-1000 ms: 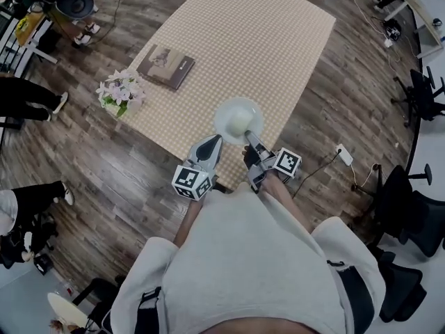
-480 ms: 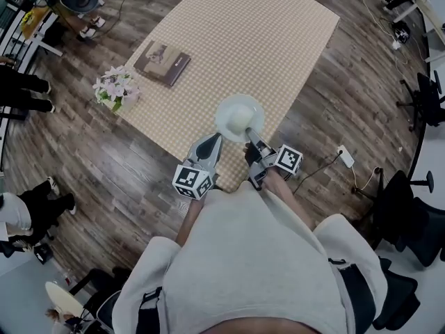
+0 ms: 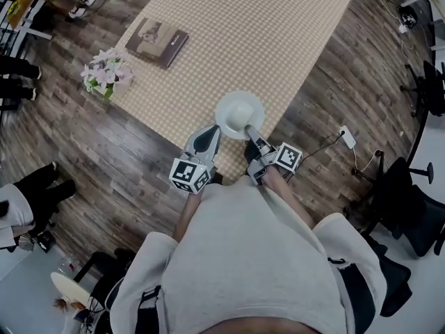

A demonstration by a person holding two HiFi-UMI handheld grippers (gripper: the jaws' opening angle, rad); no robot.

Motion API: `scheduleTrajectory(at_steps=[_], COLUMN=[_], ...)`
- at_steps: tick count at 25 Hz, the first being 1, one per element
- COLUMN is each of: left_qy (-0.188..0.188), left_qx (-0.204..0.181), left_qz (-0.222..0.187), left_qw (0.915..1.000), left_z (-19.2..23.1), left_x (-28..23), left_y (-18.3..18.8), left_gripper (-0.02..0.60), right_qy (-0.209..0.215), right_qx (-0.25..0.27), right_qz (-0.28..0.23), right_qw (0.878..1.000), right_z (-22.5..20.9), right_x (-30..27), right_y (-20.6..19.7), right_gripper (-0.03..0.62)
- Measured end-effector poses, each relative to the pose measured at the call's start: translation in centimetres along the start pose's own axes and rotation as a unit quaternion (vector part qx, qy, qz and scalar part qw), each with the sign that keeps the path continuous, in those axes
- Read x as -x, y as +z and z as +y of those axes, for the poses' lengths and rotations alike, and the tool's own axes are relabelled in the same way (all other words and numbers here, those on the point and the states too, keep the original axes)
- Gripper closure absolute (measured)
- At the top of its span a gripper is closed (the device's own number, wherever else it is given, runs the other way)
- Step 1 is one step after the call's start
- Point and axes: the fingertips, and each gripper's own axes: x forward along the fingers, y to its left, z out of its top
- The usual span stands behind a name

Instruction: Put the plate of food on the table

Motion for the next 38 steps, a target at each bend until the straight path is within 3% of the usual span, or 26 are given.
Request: scheduleTrajectory(at_steps=[9,19,32,38], left_qy=[0.003,0.016,0.045,0.064], left_qx=[0.027,0.037,0.05,0.057], left_qz=[0.023,0.027,0.026,0.026], left_qw=[0.9994,0.9988,0.9974,0.996], left_z=[1.8,3.9,6.8,7.9], left_x=[-0.6,-1.0,-0.1,0.8], left_y=[-2.7,-2.7,-2.2,-2.4], left_gripper=[0.573,0.574,0.574,0.573], right_qy=[-0.053,-0.073,-0.05,0.001], right_qx=[-0.036,-0.034,-0.014,-0.028], right_qz=[0.005,0.015,0.01,-0.005], right_qw=[0.998,0.997,0.999,1.0], right_z=[-3.8,-5.3,-4.0,-2.8], right_x=[-0.2,-3.6,-14.4,-19.1], right_y=[-1.2,0.7,7.3,9.8], right_gripper=[0.571,0.569,0.569,0.569])
